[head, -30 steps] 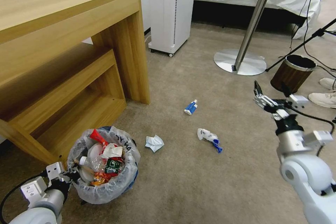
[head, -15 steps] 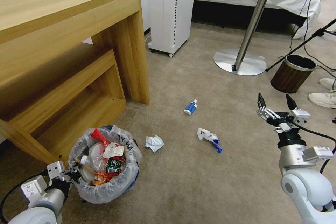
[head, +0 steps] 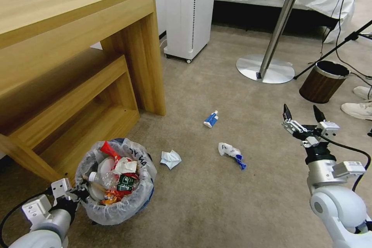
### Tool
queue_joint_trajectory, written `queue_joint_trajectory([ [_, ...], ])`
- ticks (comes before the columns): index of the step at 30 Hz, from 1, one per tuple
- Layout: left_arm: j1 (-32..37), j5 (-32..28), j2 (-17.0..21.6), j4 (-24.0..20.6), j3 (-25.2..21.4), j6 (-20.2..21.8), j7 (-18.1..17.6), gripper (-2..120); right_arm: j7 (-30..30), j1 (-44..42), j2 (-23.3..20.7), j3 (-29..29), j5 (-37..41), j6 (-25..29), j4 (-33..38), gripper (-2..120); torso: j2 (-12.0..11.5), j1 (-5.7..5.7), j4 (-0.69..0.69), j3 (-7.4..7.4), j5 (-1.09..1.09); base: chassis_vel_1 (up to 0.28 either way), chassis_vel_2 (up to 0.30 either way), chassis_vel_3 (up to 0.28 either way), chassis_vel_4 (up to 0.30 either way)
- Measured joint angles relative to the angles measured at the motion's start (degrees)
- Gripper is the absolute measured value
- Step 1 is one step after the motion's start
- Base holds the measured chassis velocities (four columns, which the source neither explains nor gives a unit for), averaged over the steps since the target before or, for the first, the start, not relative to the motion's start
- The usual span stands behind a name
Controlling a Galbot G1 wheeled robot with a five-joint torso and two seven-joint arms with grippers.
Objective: Pick up the trash bin and place the garbage on the floor into it.
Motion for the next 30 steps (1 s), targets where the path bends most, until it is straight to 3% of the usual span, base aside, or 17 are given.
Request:
queue_joint_trajectory([
  [30, 0.3, -0.1, 0.1, -0.6, -0.5, 0.2, 0.0, 0, 0.1, 1.7, -0.7, -1.8, -0.8, -1.2, -1.0, 89, 0.0, 0.00, 0.00, 0.00, 0.00, -0.036, 0.035, 0.033, -0.035],
])
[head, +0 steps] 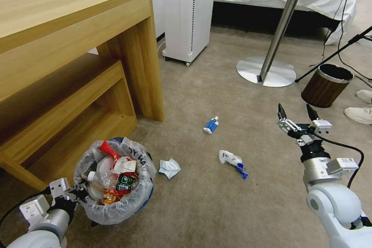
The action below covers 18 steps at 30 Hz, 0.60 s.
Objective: Pick up the trash bin and place the garbage on the floor into it.
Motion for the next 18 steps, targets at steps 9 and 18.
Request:
queue_joint_trajectory([
  [9, -0.2, 0.2, -0.2, 0.3, 0.2, 0.0, 0.0, 0, 0.1, 0.3, 0.1, -0.8, -0.2, 0.0, -0.5, 89, 0.0, 0.00, 0.00, 0.00, 0.00, -0.057, 0.060, 0.061, -0.067],
  [18, -0.5, 0.2, -0.2, 0.6, 0.1, 0.0, -0.1, 0, 0.2, 0.8, 0.4, -1.4, -0.5, 0.2, -1.1, 88, 0.0, 0.00, 0.00, 0.00, 0.00, -0.076, 0.057, 0.072, -0.058],
])
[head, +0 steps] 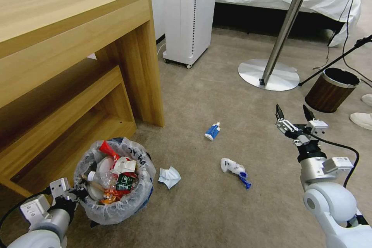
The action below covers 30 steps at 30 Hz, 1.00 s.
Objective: Pick up the trash bin and place the garbage on the floor into it.
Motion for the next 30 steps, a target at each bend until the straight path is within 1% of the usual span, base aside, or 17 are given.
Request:
queue_joint_trajectory([
  [7, -0.2, 0.0, 0.0, 0.3, 0.1, 0.0, 0.0, 0, -0.3, 0.1, 0.2, -0.7, -0.1, 1.1, -0.4, 84, 0.0, 0.00, 0.00, 0.00, 0.00, -0.066, 0.061, 0.065, -0.062],
  [8, -0.3, 0.0, 0.0, 0.4, 0.1, 0.0, 0.0, 0, -0.4, 0.1, 0.2, -0.8, -0.1, 1.3, -0.5, 87, 0.0, 0.00, 0.00, 0.00, 0.00, -0.048, 0.072, 0.061, -0.055],
  [9, -0.3, 0.0, 0.0, 0.4, 0.1, 0.0, 0.0, 0, -0.4, 0.1, 0.2, -0.8, -0.1, 1.3, -0.5, 87, 0.0, 0.00, 0.00, 0.00, 0.00, -0.048, 0.072, 0.061, -0.055],
  [12, -0.3, 0.0, 0.0, 0.4, 0.1, 0.0, 0.0, 0, -0.8, 0.2, 0.3, -1.2, -0.1, 1.6, -0.8, 98, 0.0, 0.00, 0.00, 0.00, 0.00, -0.035, 0.028, 0.037, -0.033],
  [20, -0.3, 0.0, 0.0, 0.4, 0.0, 0.0, 0.0, 0, -0.8, 0.6, 0.2, -1.8, -0.3, 1.7, -1.1, 100, 0.0, 0.00, 0.00, 0.00, 0.00, 0.000, 0.000, 0.000, 0.000],
  [30, -0.3, 0.1, -0.2, 0.7, 0.1, -0.1, 0.0, 0, -0.9, 0.8, 0.3, -3.2, -0.1, 3.2, -2.0, 100, 0.0, 0.00, 0.00, 0.00, 0.00, 0.000, 0.000, 0.000, 0.000],
])
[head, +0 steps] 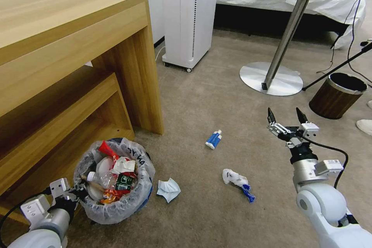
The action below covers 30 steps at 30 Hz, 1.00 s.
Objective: Pick up the trash bin and place the garbage on the floor into it.
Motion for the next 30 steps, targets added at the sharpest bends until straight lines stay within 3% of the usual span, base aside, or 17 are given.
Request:
queue_joint_trajectory([
  [6, -0.1, 0.0, 0.0, 0.2, 0.1, 0.0, 0.0, 0, 2.1, 0.5, -1.4, -1.9, 0.8, -2.3, 0.4, 100, 0.0, 0.00, 0.00, 0.00, 0.00, 0.000, 0.000, 0.000, 0.000],
  [10, -0.1, 0.1, 0.0, 0.4, 0.1, -0.1, 0.1, 0, 6.0, 0.2, -2.7, -4.7, 3.3, -8.6, 2.0, 100, 0.0, 0.00, 0.00, 0.00, 0.00, 0.000, 0.000, 0.000, 0.000],
  [12, -0.1, 0.3, -0.2, 0.4, 0.1, -0.2, 0.1, 0, 9.0, -0.1, -3.4, -5.7, 6.1, -14.3, 2.9, 100, 0.0, 0.00, 0.00, 0.00, 0.00, 0.000, 0.000, 0.000, 0.000],
  [13, -0.1, 0.5, -0.4, 0.5, 0.3, -0.2, 0.2, 0, 10.2, -0.5, -4.3, -6.4, 8.6, -19.7, 3.2, 100, 0.0, 0.00, 0.00, 0.00, 0.00, 0.000, 0.000, 0.000, 0.000],
  [14, -0.1, 0.5, -0.4, 0.5, 0.3, -0.2, 0.2, 0, 10.2, -0.5, -4.3, -6.4, 8.6, -19.7, 3.2, 100, 0.0, 0.00, 0.00, 0.00, 0.00, 0.000, 0.000, 0.000, 0.000],
  [16, -0.5, 0.6, -0.8, 0.6, 0.5, -0.3, 0.3, 0, 11.3, -1.2, -6.2, -7.0, 13.8, -30.0, 3.4, 100, 0.0, 0.00, 0.00, 0.00, -0.01, 0.000, 0.000, 0.000, 0.000],
  [18, -0.5, 0.6, -0.9, 0.6, 0.5, -0.4, 0.3, 0, 11.5, -1.2, -6.5, -7.1, 14.5, -31.3, 3.4, 100, 0.0, 0.00, 0.00, 0.00, 0.00, 0.000, 0.000, 0.000, 0.000],
  [19, -0.5, 0.8, -1.2, 0.7, 0.6, -0.5, 0.4, 0, 12.6, -1.1, -7.7, -7.7, 17.7, -38.3, 2.2, 100, 0.0, 0.00, 0.00, -0.01, 0.00, 0.000, 0.000, 0.000, 0.000],
  [20, -0.5, 0.9, -1.3, 0.8, 0.6, -0.6, 0.5, 0, 12.6, -0.9, -8.4, -8.2, 18.1, -40.9, 1.0, 100, 0.0, 0.00, 0.00, 0.00, -0.01, 0.000, 0.000, 0.000, 0.000],
  [30, -0.1, 1.2, -1.9, 0.9, 0.3, -1.2, 0.9, 0, 8.3, 6.6, -11.8, -14.3, 20.3, -54.0, -7.2, 100, 0.0, 0.00, 0.00, 0.00, 0.02, 0.000, 0.000, 0.000, 0.000],
])
